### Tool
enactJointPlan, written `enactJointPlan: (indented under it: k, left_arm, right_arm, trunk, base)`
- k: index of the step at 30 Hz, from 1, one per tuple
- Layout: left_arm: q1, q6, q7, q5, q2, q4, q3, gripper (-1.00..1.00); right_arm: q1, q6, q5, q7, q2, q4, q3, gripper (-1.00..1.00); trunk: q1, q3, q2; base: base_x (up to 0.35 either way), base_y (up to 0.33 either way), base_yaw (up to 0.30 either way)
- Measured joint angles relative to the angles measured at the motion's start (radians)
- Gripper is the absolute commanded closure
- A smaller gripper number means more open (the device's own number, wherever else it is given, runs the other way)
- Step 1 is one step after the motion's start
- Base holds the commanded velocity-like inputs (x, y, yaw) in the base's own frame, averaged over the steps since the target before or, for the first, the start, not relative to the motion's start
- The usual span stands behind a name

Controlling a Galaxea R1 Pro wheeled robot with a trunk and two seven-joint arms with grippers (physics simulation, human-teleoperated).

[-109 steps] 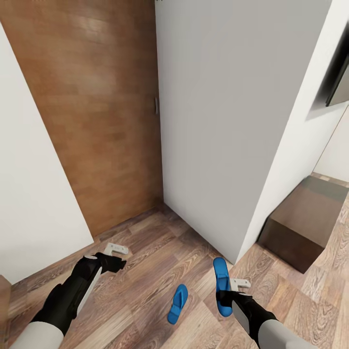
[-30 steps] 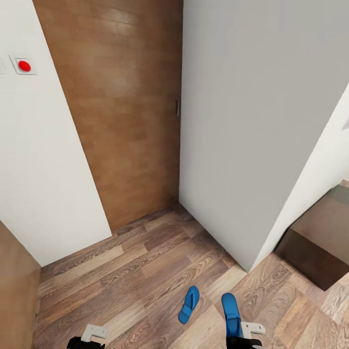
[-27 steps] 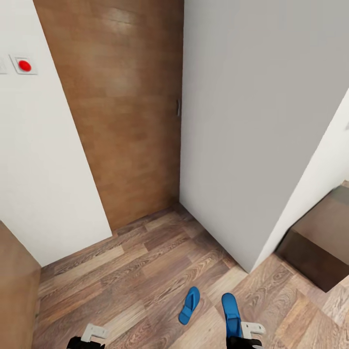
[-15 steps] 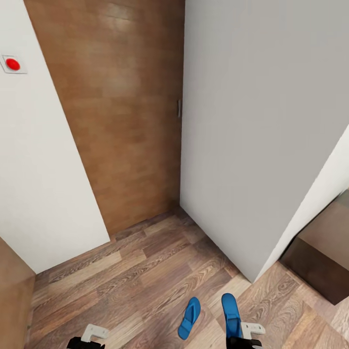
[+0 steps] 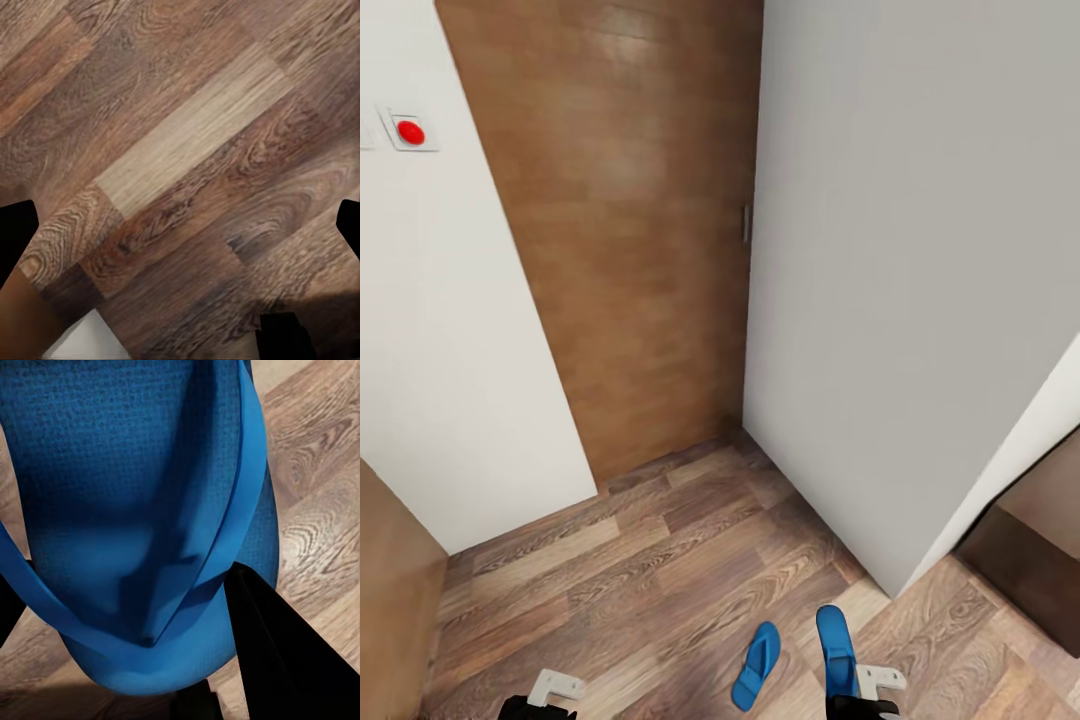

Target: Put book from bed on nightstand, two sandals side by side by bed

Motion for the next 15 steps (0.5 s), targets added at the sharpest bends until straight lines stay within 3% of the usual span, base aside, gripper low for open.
enactJointPlan:
  k: [10,15]
  left_arm:
    - [0.0,0.002,0.0,-0.002,-0.008,0.0,0.0,-1.0]
    - [0.0,0.001,0.0,-0.001,-0.009,0.0,0.0,-1.0]
  right_arm:
    - [0.0,0.0,0.0,0.0,0.0,0.0,0.0,1.0]
    - [0.0,-0.001,0.0,0.0,0.0,0.0,0.0,1.0]
  trunk:
    - [0.0,-0.004,0.0]
    - [0.0,-0.007,0.0]
  base:
    - [0.128,-0.227,0.27]
    - [0.067,-0.073,0.253]
